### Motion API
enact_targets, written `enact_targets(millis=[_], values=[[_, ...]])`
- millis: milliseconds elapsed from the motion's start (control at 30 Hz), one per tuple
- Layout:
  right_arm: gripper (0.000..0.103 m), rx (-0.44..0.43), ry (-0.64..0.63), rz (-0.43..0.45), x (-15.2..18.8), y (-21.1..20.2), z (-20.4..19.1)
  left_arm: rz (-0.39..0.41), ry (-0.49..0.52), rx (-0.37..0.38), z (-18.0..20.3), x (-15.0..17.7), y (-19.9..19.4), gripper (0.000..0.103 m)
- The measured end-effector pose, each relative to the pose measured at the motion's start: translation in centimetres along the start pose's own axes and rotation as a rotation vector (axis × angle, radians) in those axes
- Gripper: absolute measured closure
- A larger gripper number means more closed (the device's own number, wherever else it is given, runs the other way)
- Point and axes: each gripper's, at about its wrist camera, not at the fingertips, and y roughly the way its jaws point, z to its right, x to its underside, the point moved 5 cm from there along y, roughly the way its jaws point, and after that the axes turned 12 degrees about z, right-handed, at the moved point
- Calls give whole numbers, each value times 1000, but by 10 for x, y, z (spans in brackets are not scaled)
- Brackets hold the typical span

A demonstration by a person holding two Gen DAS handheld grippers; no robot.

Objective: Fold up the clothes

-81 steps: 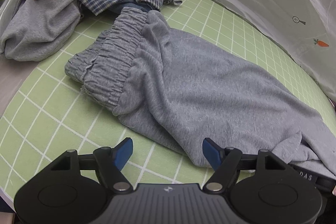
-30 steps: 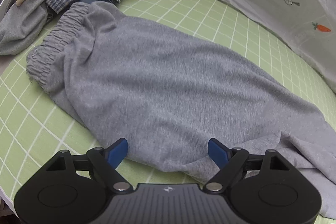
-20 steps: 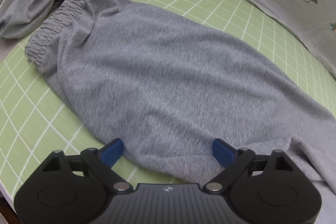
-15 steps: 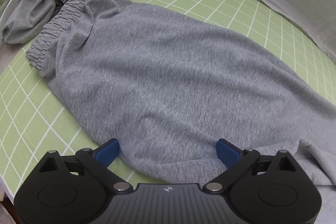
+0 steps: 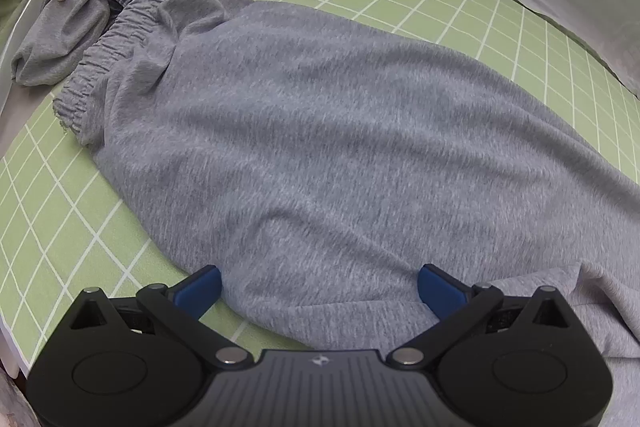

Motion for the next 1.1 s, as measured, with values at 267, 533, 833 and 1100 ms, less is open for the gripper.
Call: enact_targets(millis=[267, 533, 833, 1100], values=[[99, -60, -28, 58, -22, -19, -1, 11, 8, 9, 1, 0, -1, 0], [100, -38, -70, 174, -70, -68, 21, 11, 52, 41, -3, -7, -2, 0], [97, 96, -51, 12, -21, -48, 67, 13, 58, 48, -7, -7, -5, 0], [59, 121, 67, -3, -2, -54, 78, 24, 53, 44, -7, -6, -6, 0]])
